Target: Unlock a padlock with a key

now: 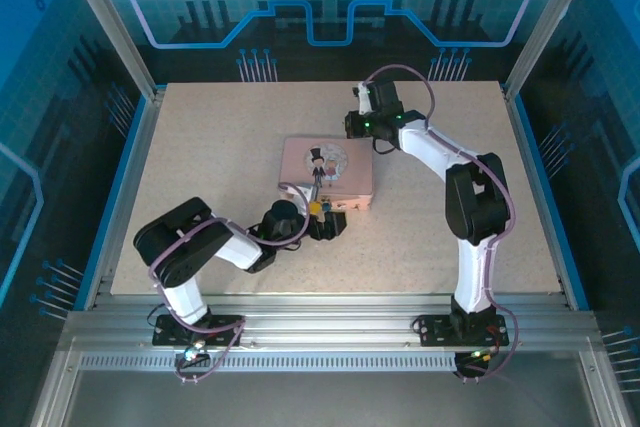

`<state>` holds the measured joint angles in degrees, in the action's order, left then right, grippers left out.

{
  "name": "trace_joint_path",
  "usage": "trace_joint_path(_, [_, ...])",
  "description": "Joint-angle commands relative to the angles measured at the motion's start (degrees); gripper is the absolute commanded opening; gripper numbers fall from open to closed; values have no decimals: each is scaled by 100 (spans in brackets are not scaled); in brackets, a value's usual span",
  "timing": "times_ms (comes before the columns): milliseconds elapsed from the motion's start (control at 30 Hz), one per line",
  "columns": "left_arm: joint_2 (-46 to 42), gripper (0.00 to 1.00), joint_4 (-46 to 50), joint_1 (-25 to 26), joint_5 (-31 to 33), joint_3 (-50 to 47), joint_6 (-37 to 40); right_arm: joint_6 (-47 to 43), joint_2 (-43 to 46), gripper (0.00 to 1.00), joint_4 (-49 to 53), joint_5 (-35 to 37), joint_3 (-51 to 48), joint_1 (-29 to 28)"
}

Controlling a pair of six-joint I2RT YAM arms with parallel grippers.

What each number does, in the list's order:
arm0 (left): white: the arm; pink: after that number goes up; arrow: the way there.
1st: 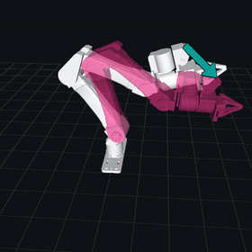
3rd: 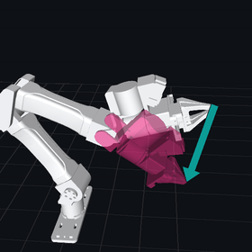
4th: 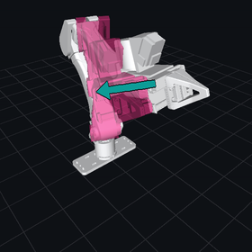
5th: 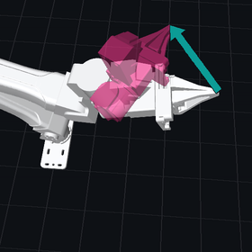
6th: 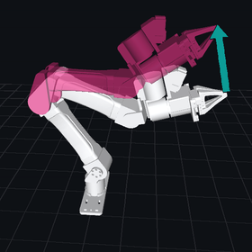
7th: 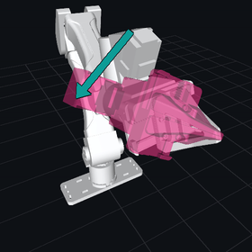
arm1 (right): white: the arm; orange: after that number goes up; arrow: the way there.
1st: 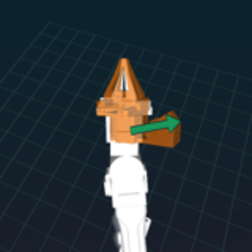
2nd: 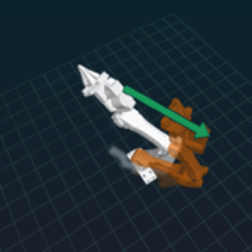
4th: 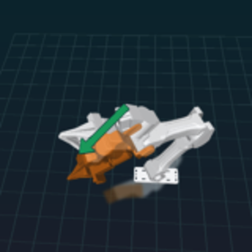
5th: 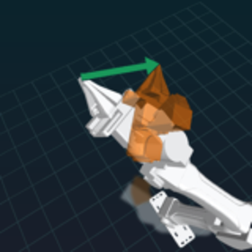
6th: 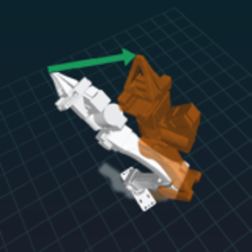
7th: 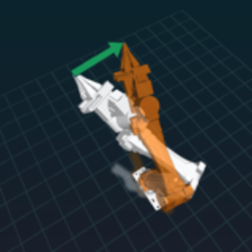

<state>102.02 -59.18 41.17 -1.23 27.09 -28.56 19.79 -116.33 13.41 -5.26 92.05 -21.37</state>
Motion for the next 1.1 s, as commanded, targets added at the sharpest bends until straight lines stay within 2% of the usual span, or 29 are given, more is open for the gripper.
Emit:
trace_joint_path(0, [225,97,-113,-81,-631,222,-33,-116,-58,0,81,77,152,-67])
trace_joint_path(167, [244,89,-164,-256,-977,338,-95,-166,-17,0,79,79,130,-87])
trace_joint_path(367, [288,88,-248,-372,-1144,370,-193,-160,71,0,15,77,49,-122])
trace_joint_path(500, [457,86,-629,-382,-1216,332,-259,-151,124,0,-13,69,-4,-148])
trace_joint_path(667, [716,75,-1142,-381,-1532,393,-392,-174,203,0,-23,78,-51,-157])
trace_joint_path(867, [910,72,-1745,-390,-1698,298,-539,-179,356,0,-74,88,-191,-158])
trace_joint_path(967, [992,79,-1894,-392,-1487,245,-607,-178,429,0,-100,78,-274,-171])
trace_joint_path(1067, [1066,78,-2096,-408,-1361,199,-704,-181,517,0,-135,99,-360,-178])
